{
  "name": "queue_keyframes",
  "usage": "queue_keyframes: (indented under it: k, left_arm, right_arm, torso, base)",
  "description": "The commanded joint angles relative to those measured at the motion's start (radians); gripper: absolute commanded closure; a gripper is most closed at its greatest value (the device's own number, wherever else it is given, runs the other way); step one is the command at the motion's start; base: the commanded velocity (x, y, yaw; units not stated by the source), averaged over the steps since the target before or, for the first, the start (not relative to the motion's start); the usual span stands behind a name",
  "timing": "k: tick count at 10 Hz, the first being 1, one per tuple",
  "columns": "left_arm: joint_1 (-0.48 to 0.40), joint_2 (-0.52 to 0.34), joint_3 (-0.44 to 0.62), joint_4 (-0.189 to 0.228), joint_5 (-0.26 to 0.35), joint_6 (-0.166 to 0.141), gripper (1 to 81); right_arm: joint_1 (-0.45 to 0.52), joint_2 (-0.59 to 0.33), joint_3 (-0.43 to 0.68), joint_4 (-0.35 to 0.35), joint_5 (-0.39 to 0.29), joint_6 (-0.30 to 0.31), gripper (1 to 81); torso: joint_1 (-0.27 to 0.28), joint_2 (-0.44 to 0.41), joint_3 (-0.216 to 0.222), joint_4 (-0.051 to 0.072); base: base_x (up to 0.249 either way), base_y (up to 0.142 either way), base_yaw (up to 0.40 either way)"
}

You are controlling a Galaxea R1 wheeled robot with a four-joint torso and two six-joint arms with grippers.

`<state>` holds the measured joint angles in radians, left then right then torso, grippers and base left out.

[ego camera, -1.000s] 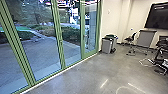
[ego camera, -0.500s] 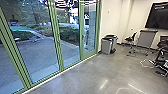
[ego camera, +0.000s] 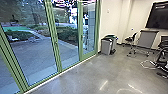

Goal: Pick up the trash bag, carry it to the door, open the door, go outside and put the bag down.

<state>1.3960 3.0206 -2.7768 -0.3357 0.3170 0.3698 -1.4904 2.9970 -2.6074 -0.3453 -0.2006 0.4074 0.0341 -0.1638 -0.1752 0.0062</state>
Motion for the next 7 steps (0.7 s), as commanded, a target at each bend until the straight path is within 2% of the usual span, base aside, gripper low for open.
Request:
queue_keyframes:
  k: [1, 7]
  left_arm:
    - [-0.057, -0.003, -0.001, -0.002, 0.082, 0.006, 81.1]
    - [-0.057, -0.001, -0.001, -0.002, 0.080, 0.005, 81.1]
  right_arm:
    - [0.051, 0.002, 0.001, -0.006, -0.056, -0.004, 1.0]
    - [0.049, 0.004, -0.002, -0.009, -0.056, -0.004, 1.0]
  torso:
    - [0.000, 0.000, 0.000, 0.000]
    - [0.000, 0.000, 0.000, 0.000]
  base:
    - [0.160, -0.075, 0.000]
    - [0.179, -0.086, 0.000]
